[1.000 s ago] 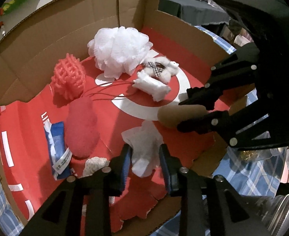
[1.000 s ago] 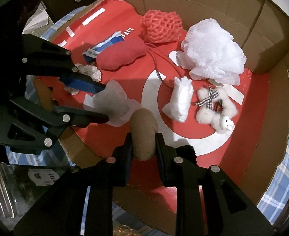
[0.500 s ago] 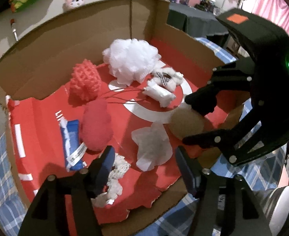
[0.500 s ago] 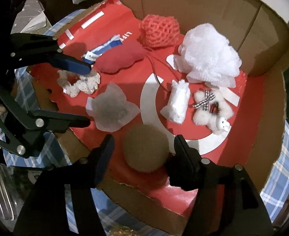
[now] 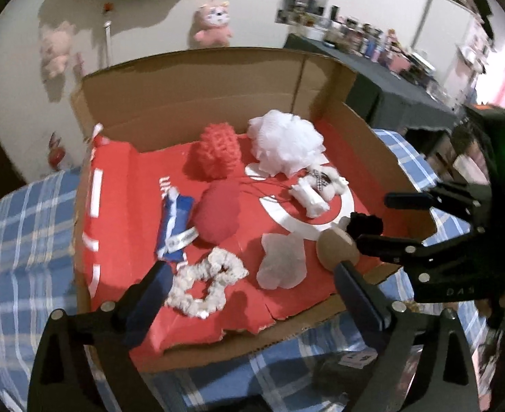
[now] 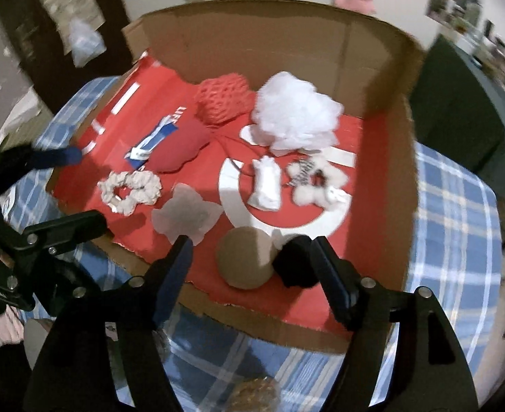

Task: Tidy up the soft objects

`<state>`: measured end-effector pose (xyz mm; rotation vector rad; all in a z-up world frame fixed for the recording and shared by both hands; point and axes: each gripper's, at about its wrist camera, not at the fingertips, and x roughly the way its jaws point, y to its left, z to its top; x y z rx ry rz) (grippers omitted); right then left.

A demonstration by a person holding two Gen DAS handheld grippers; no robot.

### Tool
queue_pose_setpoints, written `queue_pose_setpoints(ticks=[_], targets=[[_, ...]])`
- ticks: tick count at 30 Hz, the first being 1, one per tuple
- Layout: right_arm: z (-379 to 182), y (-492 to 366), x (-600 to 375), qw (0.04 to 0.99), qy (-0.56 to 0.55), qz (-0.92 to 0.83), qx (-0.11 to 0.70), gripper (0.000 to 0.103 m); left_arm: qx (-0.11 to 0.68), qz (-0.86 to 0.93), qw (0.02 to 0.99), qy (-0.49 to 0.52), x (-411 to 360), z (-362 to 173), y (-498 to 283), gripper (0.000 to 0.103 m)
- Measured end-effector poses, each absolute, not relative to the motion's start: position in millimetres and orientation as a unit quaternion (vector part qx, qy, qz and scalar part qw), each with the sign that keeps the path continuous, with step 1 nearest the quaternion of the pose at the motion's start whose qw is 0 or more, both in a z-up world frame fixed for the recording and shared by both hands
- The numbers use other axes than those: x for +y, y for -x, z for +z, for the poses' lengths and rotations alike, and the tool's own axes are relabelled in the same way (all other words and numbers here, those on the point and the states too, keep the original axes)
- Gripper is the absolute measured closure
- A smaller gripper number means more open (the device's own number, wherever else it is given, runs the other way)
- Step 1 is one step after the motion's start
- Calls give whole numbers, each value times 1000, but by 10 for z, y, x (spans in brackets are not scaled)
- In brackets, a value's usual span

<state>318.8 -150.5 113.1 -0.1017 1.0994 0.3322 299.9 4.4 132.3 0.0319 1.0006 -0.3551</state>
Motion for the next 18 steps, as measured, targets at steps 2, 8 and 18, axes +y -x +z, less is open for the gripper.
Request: queue_pose_setpoints(ticks=[2,8,18], targets=[[1144,-3162,-1559,843,32,145,518,30,480,-147,865,-8,61,1321,-2968,6],[1112,-3016,-1558,849,27,125,512,30,464,-110,879,-12,79,1279,-2860,0],[958,-2950,-1611,855,8,94,510,29,483,-85,872,2,78,1069,-2846,0]])
